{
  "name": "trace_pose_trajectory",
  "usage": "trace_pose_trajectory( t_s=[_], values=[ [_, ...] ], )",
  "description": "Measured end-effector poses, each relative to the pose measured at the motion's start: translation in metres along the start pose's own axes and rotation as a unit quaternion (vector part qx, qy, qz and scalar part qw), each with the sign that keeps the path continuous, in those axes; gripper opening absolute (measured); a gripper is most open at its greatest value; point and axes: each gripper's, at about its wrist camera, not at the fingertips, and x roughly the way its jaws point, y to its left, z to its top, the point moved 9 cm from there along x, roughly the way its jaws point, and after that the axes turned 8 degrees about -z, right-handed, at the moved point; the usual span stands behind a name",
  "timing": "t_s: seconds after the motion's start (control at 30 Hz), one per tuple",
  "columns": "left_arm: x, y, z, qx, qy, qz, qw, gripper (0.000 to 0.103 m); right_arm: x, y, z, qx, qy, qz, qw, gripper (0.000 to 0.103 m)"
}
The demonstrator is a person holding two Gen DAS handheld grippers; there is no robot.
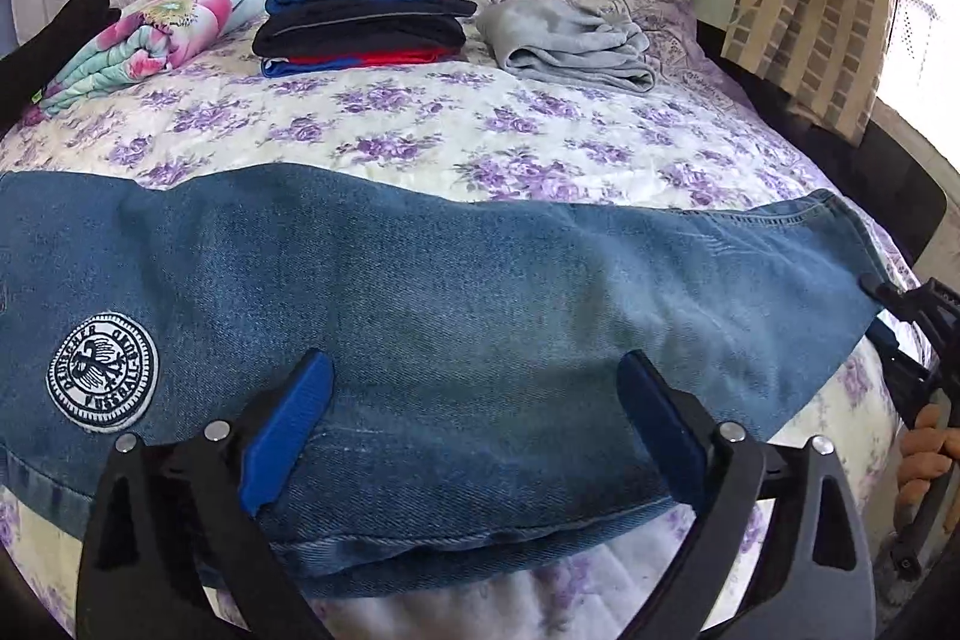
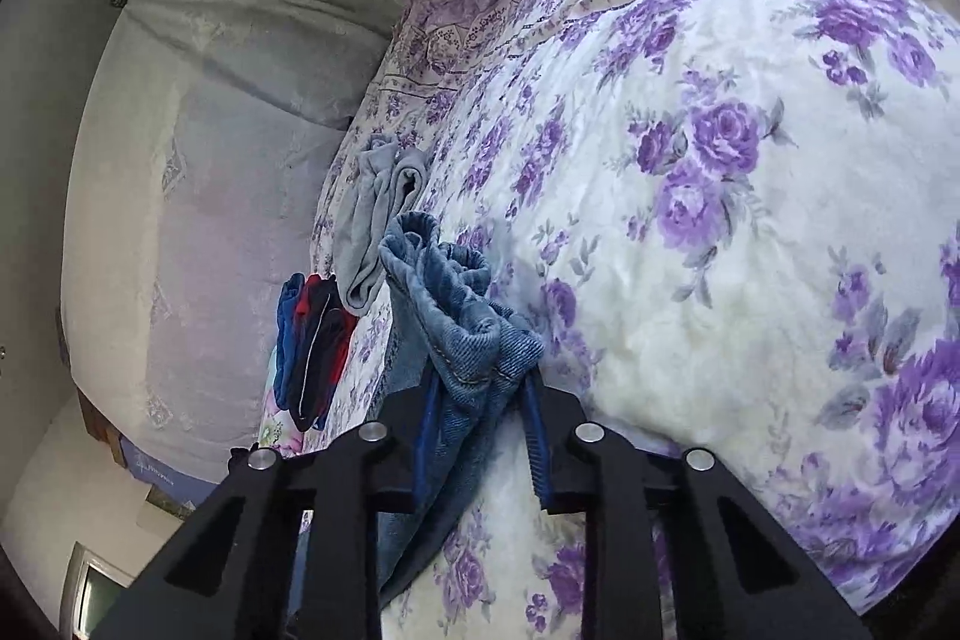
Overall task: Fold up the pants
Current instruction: 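Grasp the leg hem with the right tool and fold it toward the waistband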
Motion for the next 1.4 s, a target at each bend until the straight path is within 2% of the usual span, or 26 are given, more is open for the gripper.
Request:
trace_pose_trajectory(
  t_s=[0.1,0.17,0.2,0.23,0.3,0.37,0.47,0.57,0.7,0.87,0.97,1.07,1.17,1.2,1.27,1.3,1.33,1.37,1.4],
  values=[
    [-0.013,0.01,0.002,-0.032,-0.01,-0.01,0.9994,0.091,-0.009,0.021,0.004,-0.025,-0.015,0.008,1.0,0.018],
    [-0.036,0.024,0.004,-0.069,-0.033,-0.047,0.996,0.091,-0.018,0.049,0.003,-0.085,-0.036,0.0,0.996,0.016],
    [-0.048,0.034,0.005,-0.081,-0.046,-0.055,0.9941,0.091,-0.021,0.061,0.002,-0.108,-0.043,-0.003,0.993,0.016],
    [-0.062,0.049,0.006,-0.092,-0.062,-0.048,0.9926,0.091,-0.025,0.076,-0.001,-0.137,-0.051,-0.005,0.989,0.016],
    [-0.085,0.079,0.006,-0.112,-0.086,-0.021,0.9898,0.091,-0.031,0.113,-0.014,-0.214,-0.072,-0.017,0.974,0.016],
    [-0.112,0.117,0.003,-0.148,-0.109,0.0,0.9829,0.091,-0.032,0.152,-0.036,-0.297,-0.09,-0.028,0.95,0.016],
    [-0.15,0.162,-0.006,-0.2,-0.144,0.01,0.9692,0.091,-0.025,0.201,-0.08,-0.389,-0.095,-0.024,0.916,0.016],
    [-0.179,0.188,-0.012,-0.213,-0.174,0.028,0.9612,0.091,-0.011,0.239,-0.133,-0.461,-0.086,-0.014,0.883,0.016],
    [-0.207,0.21,-0.02,-0.211,-0.197,0.048,0.9562,0.093,0.006,0.267,-0.202,-0.535,-0.067,-0.003,0.842,0.016],
    [-0.209,0.223,-0.035,-0.23,-0.192,0.039,0.9533,0.093,0.018,0.277,-0.281,-0.615,-0.048,0.006,0.787,0.016],
    [-0.204,0.227,-0.043,-0.237,-0.184,0.034,0.9534,0.093,0.035,0.267,-0.316,-0.654,-0.033,-0.009,0.756,0.016],
    [-0.198,0.226,-0.049,-0.234,-0.175,0.025,0.956,0.093,0.053,0.248,-0.332,-0.679,-0.024,-0.035,0.733,0.016],
    [-0.193,0.226,-0.054,-0.234,-0.167,0.028,0.9574,0.093,0.053,0.245,-0.337,-0.688,-0.031,-0.043,0.723,0.016],
    [-0.191,0.228,-0.055,-0.237,-0.165,0.028,0.9571,0.093,0.055,0.244,-0.339,-0.695,-0.028,-0.049,0.717,0.016],
    [-0.188,0.23,-0.058,-0.247,-0.158,0.025,0.9556,0.093,0.056,0.239,-0.349,-0.729,-0.018,-0.064,0.681,0.022],
    [-0.187,0.231,-0.059,-0.251,-0.157,0.022,0.9549,0.093,0.051,0.239,-0.352,-0.737,-0.018,-0.059,0.673,0.027],
    [-0.187,0.231,-0.06,-0.251,-0.157,0.023,0.9548,0.093,0.046,0.239,-0.354,-0.734,-0.003,-0.047,0.677,0.042],
    [-0.188,0.231,-0.061,-0.25,-0.157,0.026,0.955,0.093,0.036,0.24,-0.356,-0.722,0.021,-0.026,0.691,0.05],
    [-0.188,0.231,-0.061,-0.248,-0.156,0.03,0.9556,0.093,0.028,0.242,-0.356,-0.712,0.033,-0.009,0.701,0.05]
  ],
)
